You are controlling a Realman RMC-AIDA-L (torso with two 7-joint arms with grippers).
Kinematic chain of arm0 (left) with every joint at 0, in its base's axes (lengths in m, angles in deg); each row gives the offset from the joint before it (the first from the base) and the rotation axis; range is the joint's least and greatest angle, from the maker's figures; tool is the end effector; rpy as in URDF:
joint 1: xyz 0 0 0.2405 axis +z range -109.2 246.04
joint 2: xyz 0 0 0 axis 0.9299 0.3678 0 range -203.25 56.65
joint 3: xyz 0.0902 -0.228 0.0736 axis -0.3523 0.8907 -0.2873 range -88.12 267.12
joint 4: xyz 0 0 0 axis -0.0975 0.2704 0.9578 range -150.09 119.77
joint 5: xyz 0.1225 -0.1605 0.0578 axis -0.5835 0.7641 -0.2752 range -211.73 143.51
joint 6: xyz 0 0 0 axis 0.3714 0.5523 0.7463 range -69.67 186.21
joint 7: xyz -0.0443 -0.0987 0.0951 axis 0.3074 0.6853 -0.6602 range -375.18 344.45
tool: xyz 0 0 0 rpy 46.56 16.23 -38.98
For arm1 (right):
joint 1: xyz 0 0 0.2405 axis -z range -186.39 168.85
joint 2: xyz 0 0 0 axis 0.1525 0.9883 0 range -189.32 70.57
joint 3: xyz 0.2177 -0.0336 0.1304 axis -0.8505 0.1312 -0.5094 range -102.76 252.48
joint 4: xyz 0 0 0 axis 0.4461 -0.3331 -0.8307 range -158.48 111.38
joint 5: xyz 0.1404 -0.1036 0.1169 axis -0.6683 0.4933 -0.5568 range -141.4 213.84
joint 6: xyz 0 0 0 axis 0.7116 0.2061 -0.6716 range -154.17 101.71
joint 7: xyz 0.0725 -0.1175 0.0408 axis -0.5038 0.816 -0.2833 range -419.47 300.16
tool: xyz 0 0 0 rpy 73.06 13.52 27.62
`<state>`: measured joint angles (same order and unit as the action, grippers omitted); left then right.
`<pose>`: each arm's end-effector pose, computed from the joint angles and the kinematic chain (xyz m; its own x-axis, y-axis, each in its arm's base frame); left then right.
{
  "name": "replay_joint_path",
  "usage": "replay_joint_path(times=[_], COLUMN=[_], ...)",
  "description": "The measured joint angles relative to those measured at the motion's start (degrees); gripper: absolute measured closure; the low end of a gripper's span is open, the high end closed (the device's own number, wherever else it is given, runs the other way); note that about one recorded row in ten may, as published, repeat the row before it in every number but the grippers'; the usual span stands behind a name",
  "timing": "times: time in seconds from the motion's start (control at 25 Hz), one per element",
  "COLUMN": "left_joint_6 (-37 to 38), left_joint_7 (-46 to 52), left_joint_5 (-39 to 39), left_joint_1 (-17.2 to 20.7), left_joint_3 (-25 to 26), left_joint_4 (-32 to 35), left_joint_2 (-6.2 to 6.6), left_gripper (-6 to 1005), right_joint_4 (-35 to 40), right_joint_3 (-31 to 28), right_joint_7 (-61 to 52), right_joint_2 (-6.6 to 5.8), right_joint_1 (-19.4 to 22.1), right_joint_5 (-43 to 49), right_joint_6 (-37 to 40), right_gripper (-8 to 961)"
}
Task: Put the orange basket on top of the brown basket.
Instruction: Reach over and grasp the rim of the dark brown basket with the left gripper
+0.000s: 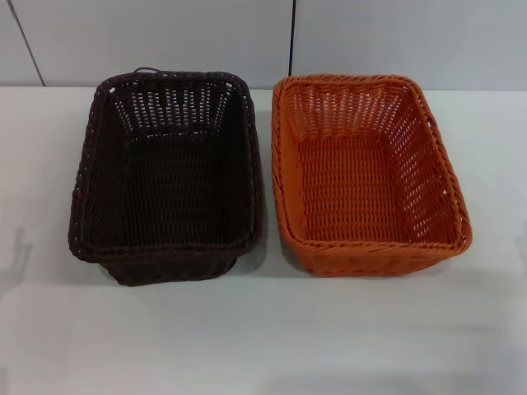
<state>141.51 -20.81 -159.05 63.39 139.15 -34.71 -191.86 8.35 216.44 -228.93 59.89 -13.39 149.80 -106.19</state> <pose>-0.3656 0.2256 0.0203 0.7720 -0.1896 0.6067 0.6346 0.1755 -0.7526 0.3269 0.2360 -0.0149 0.6711 0.1814 -0.7188 -0.7411 0.1379 -0.6571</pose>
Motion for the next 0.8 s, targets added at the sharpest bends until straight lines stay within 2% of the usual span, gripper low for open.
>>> replay_joint_path(times=[0.4,0.6,0.68,0.76,0.8], left_joint_6=[-0.13,-3.16,-6.45,-11.17,-14.82], left_joint_7=[0.0,0.0,-0.04,-0.98,-2.68], left_joint_5=[0.06,-0.49,-0.85,-1.57,-2.01], left_joint_1=[-0.07,-0.44,-1.04,-1.33,-1.07], left_joint_3=[-0.01,-1.31,-1.09,-0.84,-0.34], left_joint_4=[-0.02,-2.32,-5.39,-10.75,-15.46], left_joint_2=[0.0,0.82,2.19,4.61,6.33], left_gripper=[195,197,198,199,199], right_joint_4=[0.0,0.05,0.21,0.41,0.48], right_joint_3=[0.0,0.0,0.0,0.0,0.0], right_joint_7=[0.0,0.0,0.0,0.0,0.0], right_joint_2=[0.0,0.0,-0.01,-0.07,-0.07], right_joint_1=[-0.31,-0.33,-0.39,-0.44,-0.45], right_joint_5=[0.06,0.06,0.06,-0.04,-0.1], right_joint_6=[0.16,0.17,0.17,0.08,0.05], right_gripper=[136,136,136,136,136])
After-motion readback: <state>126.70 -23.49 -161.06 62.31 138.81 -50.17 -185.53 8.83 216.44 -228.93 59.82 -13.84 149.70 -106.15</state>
